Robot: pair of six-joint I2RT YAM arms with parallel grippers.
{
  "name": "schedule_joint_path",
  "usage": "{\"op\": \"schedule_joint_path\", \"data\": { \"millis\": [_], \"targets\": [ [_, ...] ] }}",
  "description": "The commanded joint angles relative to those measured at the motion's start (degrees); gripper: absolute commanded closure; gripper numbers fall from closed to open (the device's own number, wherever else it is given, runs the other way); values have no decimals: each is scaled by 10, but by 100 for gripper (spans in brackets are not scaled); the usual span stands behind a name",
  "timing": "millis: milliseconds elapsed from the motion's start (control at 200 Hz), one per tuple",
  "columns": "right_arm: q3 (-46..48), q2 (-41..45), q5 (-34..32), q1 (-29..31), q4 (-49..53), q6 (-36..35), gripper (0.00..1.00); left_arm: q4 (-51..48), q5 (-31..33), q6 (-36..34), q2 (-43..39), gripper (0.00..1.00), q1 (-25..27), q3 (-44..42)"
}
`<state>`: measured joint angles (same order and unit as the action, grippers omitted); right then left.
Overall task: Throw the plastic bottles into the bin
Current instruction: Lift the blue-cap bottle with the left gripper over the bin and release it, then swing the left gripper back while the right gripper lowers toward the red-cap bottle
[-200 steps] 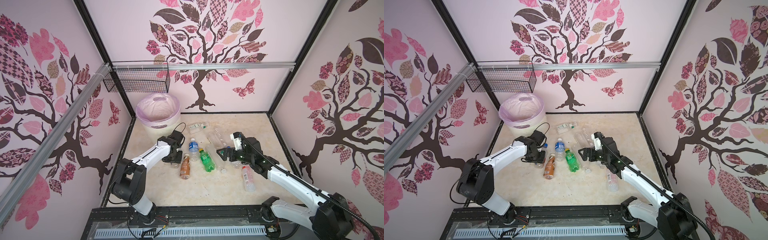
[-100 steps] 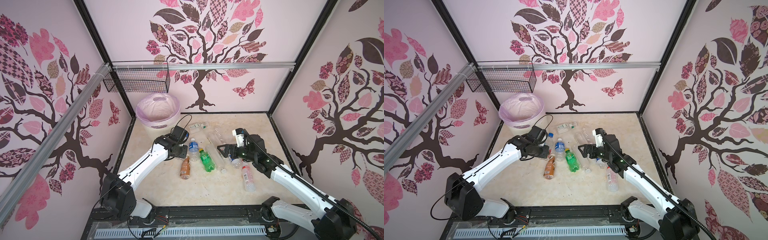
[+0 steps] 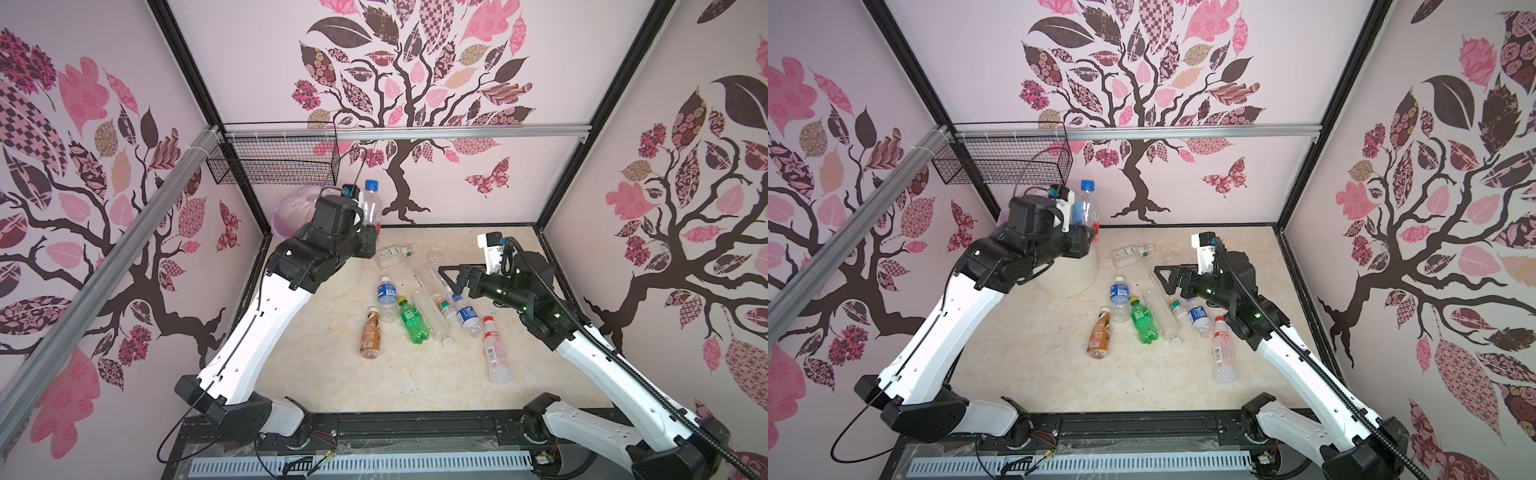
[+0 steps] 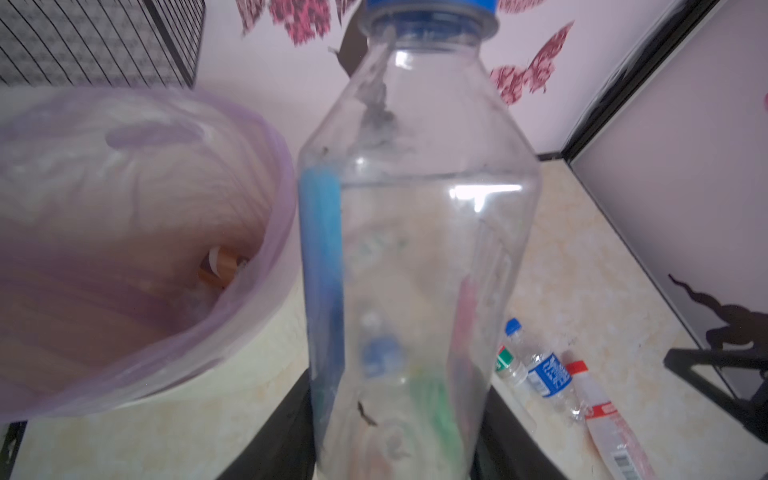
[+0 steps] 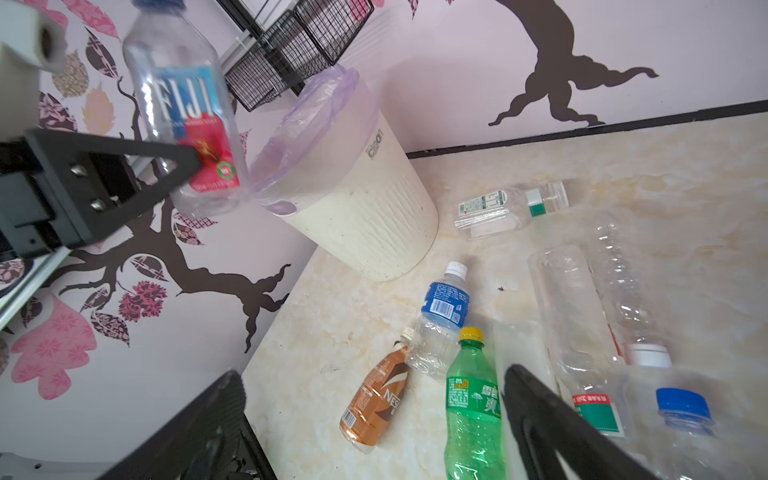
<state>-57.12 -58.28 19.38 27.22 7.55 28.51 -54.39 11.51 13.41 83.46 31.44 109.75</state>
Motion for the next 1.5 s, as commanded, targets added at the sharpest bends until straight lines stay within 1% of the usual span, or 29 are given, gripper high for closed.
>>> {"op": "schedule_joint_path", "data": {
  "millis": [0,110,215,300,375,455,520,560,610,660,725,765,795,820,870,915,955,1085,1165,1215,1345,1495],
  "targets": [
    [-53,2,7,1,11,7,0,-25,31,-32,37,45,-3,117],
    [-91,-8,3,0,14,3,0,-29,33,-40,60,45,-17,206],
    [-116,-17,0,1,10,3,1,-17,17,-29,66,45,-45,270],
    [-124,-24,8,1,7,8,0,12,17,-30,55,45,-62,290],
    [-118,-26,12,1,-1,11,0,43,24,-32,41,45,-79,289],
    [-106,-25,11,1,-4,11,0,49,9,-30,36,43,-108,288],
    [-95,-24,8,1,-7,9,0,43,-16,-15,39,43,-147,274],
    [-90,-24,7,1,-11,9,0,44,-45,8,37,43,-178,255],
    [-84,-26,7,1,-14,9,0,62,-85,30,32,43,-216,199],
    [-81,-30,9,1,-17,10,1,82,-93,44,30,43,-241,137],
    [-80,-34,15,1,-18,14,1,70,-110,68,44,42,-272,86],
    [-80,-34,18,1,-19,15,1,63,-126,63,54,36,-282,65],
    [-79,-34,19,1,-19,15,1,55,-130,59,63,25,-284,60],
    [-79,-33,18,1,-19,13,0,43,-128,58,70,17,-285,65],
    [-78,-31,16,1,-16,8,0,18,-131,56,80,14,-285,84],
    [-77,-30,12,0,-14,7,1,21,-142,56,74,10,-284,87],
    [-74,-30,12,0,-15,7,1,34,-150,61,62,2,-284,80],
    [-62,-30,18,1,-28,18,0,42,-150,68,41,2,-281,79],
    [-56,-28,15,1,-28,19,1,27,-137,59,38,2,-266,85],
    [-52,-27,13,1,-28,18,1,21,-118,48,35,2,-245,85],
    [-45,-25,0,1,-19,14,0,9,-62,15,32,2,-167,85],
    [-42,-16,-52,1,18,-9,0,-9,2,-7,44,2,-72,82]
  ]
}}
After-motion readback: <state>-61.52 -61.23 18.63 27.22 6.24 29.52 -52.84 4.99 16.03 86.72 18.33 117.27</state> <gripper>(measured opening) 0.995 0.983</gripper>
